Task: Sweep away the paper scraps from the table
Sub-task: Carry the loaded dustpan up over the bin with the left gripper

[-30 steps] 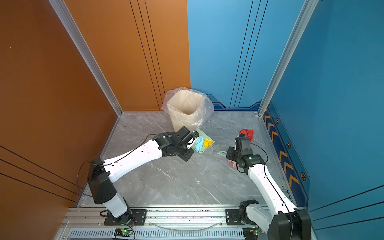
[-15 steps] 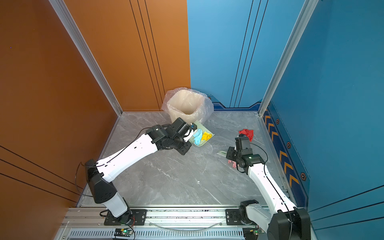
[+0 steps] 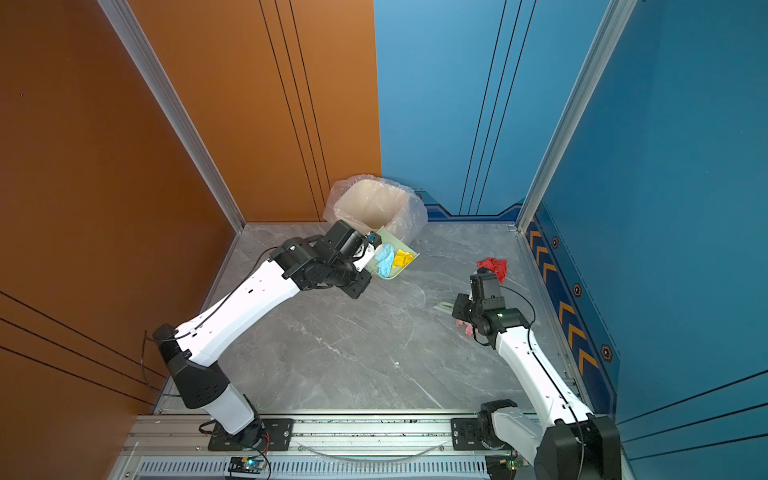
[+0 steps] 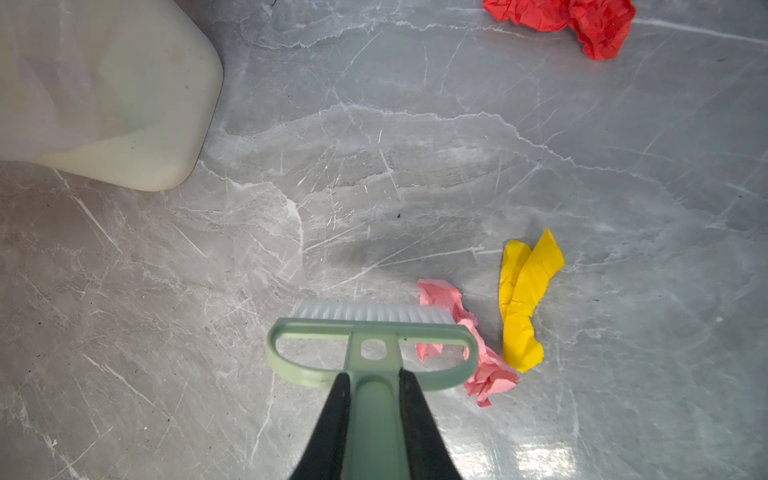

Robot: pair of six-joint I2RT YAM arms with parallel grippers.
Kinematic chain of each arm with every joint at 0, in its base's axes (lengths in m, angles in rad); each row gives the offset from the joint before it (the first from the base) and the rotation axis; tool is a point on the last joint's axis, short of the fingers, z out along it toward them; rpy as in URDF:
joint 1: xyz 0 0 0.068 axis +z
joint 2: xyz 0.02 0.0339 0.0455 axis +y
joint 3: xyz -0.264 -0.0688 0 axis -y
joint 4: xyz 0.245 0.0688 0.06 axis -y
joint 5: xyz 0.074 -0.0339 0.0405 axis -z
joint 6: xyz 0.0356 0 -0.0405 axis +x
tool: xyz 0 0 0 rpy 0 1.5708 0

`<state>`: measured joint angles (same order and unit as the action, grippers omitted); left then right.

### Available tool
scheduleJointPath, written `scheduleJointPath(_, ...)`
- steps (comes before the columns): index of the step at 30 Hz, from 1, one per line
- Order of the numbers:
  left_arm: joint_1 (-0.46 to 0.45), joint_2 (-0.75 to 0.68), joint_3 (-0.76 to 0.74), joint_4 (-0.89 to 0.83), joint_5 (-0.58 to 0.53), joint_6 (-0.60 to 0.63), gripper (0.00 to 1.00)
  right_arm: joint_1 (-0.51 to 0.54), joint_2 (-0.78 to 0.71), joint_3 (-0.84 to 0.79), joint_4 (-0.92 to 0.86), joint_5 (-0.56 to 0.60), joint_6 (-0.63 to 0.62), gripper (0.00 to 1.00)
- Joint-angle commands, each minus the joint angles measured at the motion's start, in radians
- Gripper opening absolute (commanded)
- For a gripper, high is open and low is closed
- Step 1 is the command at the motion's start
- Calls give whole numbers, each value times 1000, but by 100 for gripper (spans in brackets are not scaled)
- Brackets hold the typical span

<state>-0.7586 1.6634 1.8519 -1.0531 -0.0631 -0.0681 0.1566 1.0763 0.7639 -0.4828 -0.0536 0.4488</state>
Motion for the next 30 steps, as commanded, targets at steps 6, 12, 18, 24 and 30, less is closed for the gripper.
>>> scheduleJointPath(6, 104, -27, 68, -32, -43, -3, 0, -12, -14, -13, -20, -15, -16, 0)
scheduleJointPath(12, 163, 15, 157, -51, -114, 4, 0, -18, -19, -13, -27, -14, -17, 0)
scheduleJointPath(18, 200, 80, 224, -50, -181, 33, 0, -17, -31, -26, -30, -14, -5, 0)
scheduleJointPath(24, 222, 173, 320, -50, -234, 63, 0, -19, -45, -29, -36, -2, 9, 0)
scheduleJointPath(30, 240, 271, 438, -51, -272, 89, 0, -22, -49, -28, -33, 9, 25, 0)
